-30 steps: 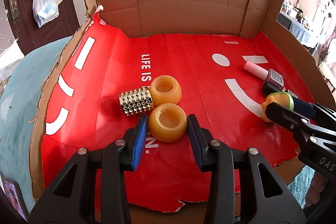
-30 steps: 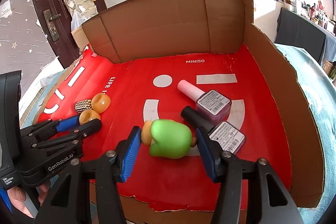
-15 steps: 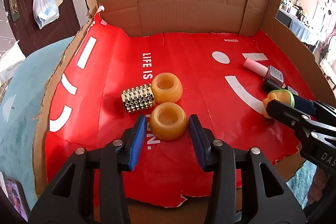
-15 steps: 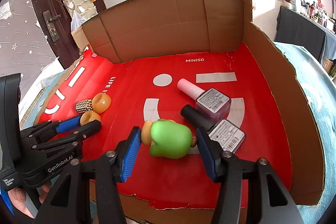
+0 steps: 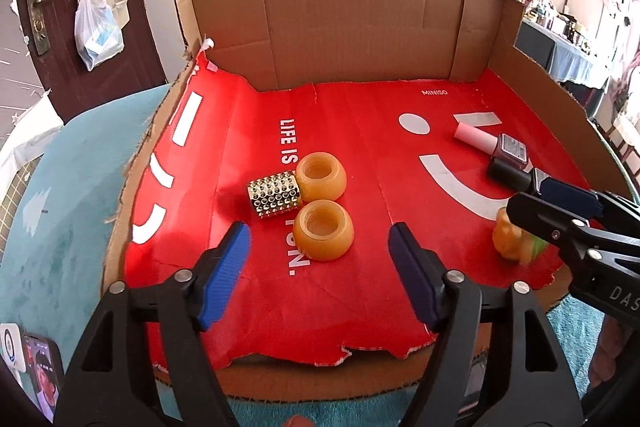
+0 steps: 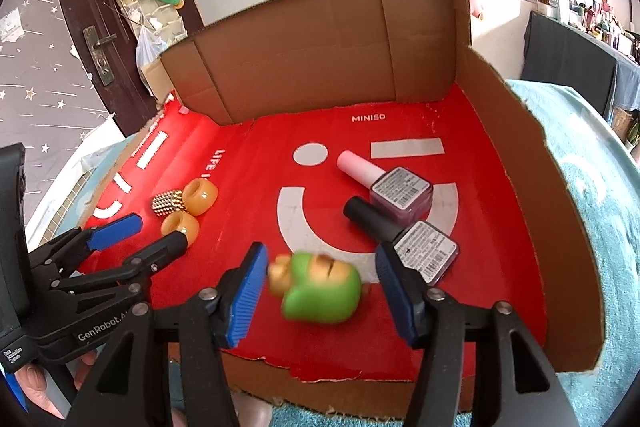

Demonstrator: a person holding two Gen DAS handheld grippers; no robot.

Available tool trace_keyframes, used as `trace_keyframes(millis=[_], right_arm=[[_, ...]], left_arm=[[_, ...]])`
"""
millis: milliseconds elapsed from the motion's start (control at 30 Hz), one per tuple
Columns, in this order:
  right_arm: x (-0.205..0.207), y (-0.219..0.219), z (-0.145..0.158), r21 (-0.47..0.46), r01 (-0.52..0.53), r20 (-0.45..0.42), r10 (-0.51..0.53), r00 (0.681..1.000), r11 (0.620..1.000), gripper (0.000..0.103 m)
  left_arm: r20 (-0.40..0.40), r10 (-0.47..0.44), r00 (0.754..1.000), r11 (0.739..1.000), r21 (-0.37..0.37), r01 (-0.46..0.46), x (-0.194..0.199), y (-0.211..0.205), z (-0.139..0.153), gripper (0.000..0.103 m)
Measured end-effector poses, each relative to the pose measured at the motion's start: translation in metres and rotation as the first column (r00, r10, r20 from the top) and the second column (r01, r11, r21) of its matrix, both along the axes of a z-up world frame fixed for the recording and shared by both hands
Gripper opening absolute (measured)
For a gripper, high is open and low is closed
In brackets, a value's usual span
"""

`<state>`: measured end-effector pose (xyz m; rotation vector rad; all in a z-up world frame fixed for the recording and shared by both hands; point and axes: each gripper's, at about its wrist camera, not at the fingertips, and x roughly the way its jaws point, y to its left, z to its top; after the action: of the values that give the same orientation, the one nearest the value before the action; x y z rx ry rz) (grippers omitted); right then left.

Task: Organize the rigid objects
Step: 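Open both tools and withdraw them toward the pink speaker and remaining items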

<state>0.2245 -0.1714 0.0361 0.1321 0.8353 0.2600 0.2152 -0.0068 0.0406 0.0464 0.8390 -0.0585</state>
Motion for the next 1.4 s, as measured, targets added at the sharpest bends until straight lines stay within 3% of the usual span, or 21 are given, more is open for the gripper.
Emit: trace_keyframes(millis=[400,867,1133,1400], right_arm=[[-0.020,-0.005,0.015,0.003,0.009,0.034,-0.010,0.999,1.000,0.070],[-0.048,-0.012,0.035,0.023,0.006,0.085,-0.008,0.996,1.000,0.087],[-0.064,-0.013,0.044,0.031,-0.008,0.118,0.004,0.993,0.999,0.103],[-0.080,-0.014,0.051,0.032,-0.021,0.142,0.016,0.990,0.999,0.103]], left_arm=[[0.034,0.018,0.999,1.000,-0.017,-0.017,-0.021,0.003,0.015,0.092],[0.077,0.042,0.996,0.999,-0.028,-0.040,-0.046,0.006,0.028,0.103],[0.092,0.049,0.995,0.998,-0.035,-0.046,-0.061,0.005,0.033,0.103],[0.111,0.048,0.993,0.999,-0.022,-0.046,-0.076,0.002,0.040,0.103]])
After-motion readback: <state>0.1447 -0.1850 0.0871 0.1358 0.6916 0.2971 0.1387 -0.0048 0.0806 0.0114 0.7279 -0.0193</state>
